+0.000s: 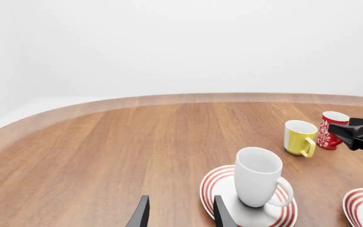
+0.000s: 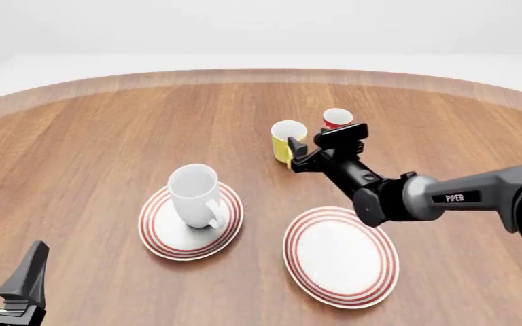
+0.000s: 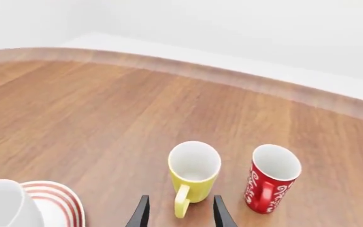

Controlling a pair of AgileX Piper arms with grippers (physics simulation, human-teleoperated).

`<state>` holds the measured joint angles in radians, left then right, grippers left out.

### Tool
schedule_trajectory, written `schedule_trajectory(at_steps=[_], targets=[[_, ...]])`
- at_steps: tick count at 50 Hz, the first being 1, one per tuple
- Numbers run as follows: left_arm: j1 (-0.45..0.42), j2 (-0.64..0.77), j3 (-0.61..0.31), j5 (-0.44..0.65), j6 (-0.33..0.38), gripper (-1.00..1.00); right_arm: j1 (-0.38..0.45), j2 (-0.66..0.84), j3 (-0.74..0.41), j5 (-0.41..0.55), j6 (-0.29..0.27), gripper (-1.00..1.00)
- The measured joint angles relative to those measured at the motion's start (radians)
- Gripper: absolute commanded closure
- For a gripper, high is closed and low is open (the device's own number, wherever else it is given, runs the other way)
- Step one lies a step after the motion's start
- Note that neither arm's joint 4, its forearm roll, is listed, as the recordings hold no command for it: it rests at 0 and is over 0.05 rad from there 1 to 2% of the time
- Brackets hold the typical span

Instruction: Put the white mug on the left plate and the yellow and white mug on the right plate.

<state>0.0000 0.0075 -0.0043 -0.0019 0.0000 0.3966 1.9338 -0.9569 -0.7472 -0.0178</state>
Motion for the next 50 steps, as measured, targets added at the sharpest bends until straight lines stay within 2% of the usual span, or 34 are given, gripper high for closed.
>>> schedule_trajectory(at_steps=[24, 50], targets=[[0.0, 0.0, 0.0, 0.0, 0.0, -1.0, 0.011, 0.065, -0.077, 0.04, -0.008, -1.0], [0.0, 0.0, 0.0, 0.0, 0.0, -1.0, 0.006, 0.149, -0.145, 0.066, 0.007, -1.0]])
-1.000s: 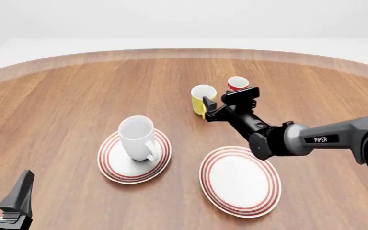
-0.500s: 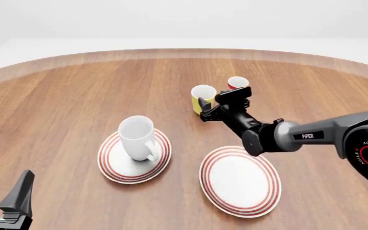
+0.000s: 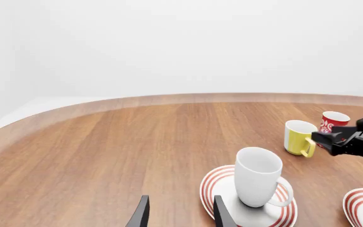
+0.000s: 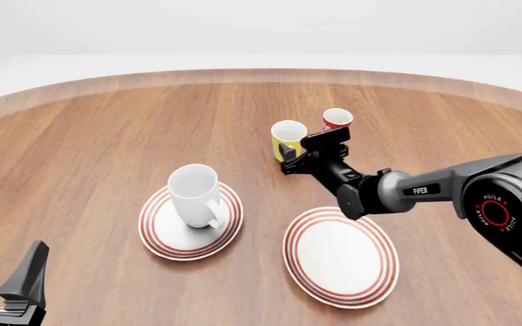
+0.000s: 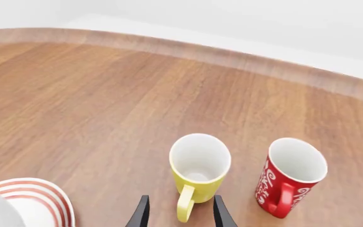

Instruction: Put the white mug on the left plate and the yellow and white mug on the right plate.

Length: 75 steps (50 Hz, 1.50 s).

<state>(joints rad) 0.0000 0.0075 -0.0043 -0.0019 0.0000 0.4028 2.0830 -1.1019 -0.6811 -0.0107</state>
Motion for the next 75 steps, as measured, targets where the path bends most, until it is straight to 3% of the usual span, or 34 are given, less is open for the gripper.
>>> schedule_trajectory(at_steps=[62, 63, 75], targets=[[0.0, 0.0, 0.0, 0.0, 0.0, -1.0, 0.001, 0.182, -0.141, 0.058, 0.033, -1.0], [0.0, 0.0, 0.0, 0.0, 0.0, -1.0, 0.001, 0.184, -0.142, 0.059, 0.033, 1.0], [0.0, 0.0, 0.0, 0.0, 0.0, -1.0, 0.002, 0.178, -0.126, 0.049, 0.028, 1.0]])
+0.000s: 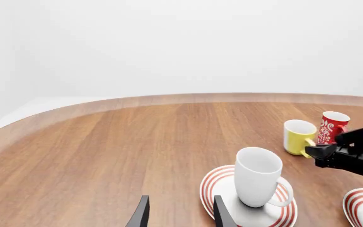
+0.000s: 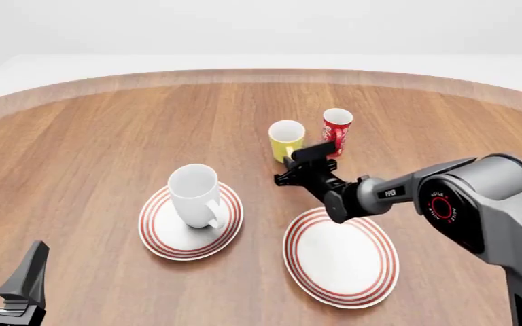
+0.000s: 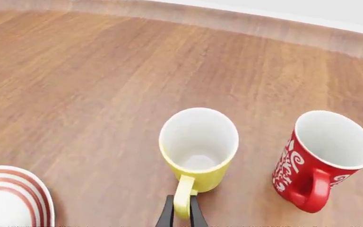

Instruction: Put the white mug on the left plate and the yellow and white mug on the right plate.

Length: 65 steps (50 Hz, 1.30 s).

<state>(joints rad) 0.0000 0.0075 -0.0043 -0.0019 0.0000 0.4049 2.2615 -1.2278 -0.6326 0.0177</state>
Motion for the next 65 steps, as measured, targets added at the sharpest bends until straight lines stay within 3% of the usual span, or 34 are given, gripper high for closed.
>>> schedule_trajectory(at_steps=[40, 65], targets=[[0.0, 0.0, 0.0, 0.0, 0.0, -1.0, -0.001, -0.187, 0.209, -0.109, -0.023, 1.0], [0.0, 0.0, 0.0, 0.0, 0.0, -1.0, 0.012, -0.388, 0.425, -0.164, -0.039, 1.0]])
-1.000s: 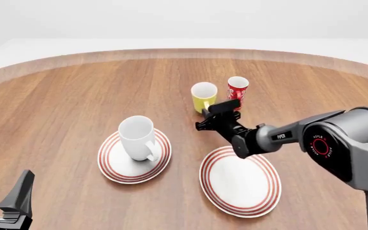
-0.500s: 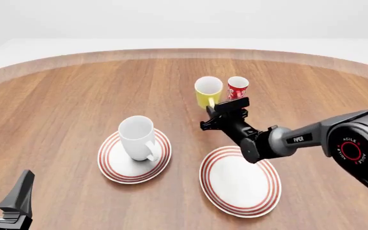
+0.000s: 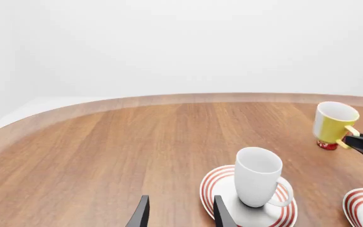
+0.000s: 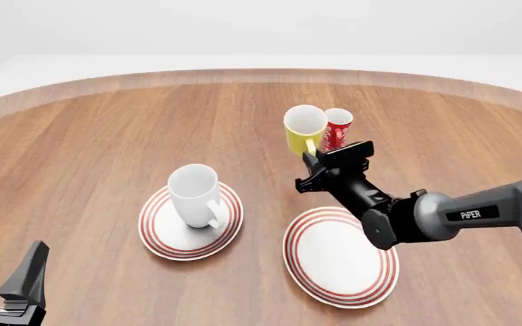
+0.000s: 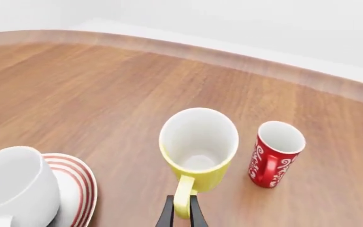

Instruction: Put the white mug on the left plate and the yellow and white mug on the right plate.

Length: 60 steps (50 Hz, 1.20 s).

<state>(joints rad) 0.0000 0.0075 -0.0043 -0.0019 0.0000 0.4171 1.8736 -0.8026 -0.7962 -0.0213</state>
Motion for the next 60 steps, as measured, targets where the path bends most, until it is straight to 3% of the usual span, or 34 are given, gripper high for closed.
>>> schedule_trajectory(at_steps=[28, 42, 60], targets=[[0.0, 0.0, 0.0, 0.0, 0.0, -1.0, 0.031, -0.375, 0.417, -0.075, -0.009, 1.0], [0.0, 0.0, 0.0, 0.0, 0.0, -1.0, 0.041, -0.584, 0.569, -0.028, -0.014, 1.0], [0.0, 0.0, 0.0, 0.0, 0.0, -1.0, 0.05, -0.806, 0.677, 0.085, -0.015, 1.0]])
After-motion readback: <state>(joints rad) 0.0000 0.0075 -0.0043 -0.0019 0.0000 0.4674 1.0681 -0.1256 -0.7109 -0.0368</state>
